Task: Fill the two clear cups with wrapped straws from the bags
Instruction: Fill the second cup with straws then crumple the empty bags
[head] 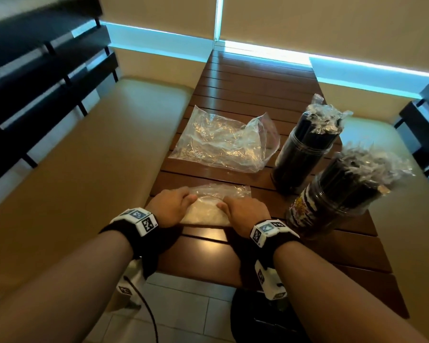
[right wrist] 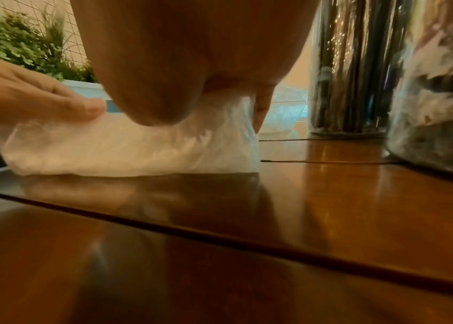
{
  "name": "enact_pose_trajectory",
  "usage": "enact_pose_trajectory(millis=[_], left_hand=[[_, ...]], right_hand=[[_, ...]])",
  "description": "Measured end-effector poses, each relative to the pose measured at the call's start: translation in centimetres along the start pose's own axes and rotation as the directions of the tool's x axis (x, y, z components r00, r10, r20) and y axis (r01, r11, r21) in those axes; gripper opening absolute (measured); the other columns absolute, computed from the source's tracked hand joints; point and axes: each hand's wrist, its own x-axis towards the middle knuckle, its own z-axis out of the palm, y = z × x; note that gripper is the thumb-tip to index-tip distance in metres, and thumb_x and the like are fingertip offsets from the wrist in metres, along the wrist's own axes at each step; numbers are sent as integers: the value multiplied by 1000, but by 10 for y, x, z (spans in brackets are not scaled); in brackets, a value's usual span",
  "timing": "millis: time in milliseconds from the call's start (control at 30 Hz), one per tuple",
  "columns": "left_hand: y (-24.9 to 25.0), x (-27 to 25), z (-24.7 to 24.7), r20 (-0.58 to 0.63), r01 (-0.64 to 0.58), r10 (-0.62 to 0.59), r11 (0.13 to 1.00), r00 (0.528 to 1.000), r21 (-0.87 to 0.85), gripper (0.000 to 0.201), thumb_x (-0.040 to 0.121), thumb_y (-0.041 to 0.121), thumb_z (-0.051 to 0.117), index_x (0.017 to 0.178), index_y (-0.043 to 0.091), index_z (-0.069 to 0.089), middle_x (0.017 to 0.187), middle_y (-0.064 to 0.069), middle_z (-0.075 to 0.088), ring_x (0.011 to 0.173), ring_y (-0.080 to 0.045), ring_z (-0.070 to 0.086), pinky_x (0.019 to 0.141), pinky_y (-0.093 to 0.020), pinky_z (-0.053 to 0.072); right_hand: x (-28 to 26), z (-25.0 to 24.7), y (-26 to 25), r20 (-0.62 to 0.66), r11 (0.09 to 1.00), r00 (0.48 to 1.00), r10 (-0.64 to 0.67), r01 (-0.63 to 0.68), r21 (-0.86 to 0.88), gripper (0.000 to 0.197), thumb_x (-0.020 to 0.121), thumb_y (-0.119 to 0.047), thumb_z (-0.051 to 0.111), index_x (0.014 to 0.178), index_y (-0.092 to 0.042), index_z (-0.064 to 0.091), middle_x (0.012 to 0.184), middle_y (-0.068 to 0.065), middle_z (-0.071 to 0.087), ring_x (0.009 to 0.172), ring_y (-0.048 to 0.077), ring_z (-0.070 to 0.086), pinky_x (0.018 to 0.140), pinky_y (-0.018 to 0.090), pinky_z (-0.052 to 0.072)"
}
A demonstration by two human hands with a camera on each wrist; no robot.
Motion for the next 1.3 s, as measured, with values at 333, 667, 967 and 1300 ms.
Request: enact_pose_trajectory(millis=[333,667,967,1300], left_hand=[[1,6,7,-203,216,-150,907,968,362,39,93,53,49,114,20,48,117,-7,55,105,-27,56,88,-42,40],[1,-2,-11,13,-314,340,851,940,420,56,92,59,9,104,30,56,98,10,63,93,-16,57,92,-36,34],[17,11,2,-209,-44,209,801,955,596,29,77,32,69,101,22,60,102,-8,54,91,-28,52,83,-45,40],[32,-4,7,-44,-254,295,882,955,398,45,90,32,58,130,17,46,123,-5,50,109,-23,55,75,-34,55]], right_hand=[[5,12,-7,-94,912,909,-407,399,-94,46,89,-55,50,114,-16,55,113,4,56,100,23,52,88,39,44],[28,-5,0,38,970,997,-62,51,238,20,99,-37,39,105,-26,55,100,8,68,90,33,63,77,38,49],[9,10,6,38,994,999,35,-39,103,34,99,-38,40,131,-26,43,125,9,44,108,34,49,85,43,46],[17,-16,-2,51,838,990,131,-138,528,42,90,-40,63,122,-18,48,124,4,46,108,20,52,90,29,44]])
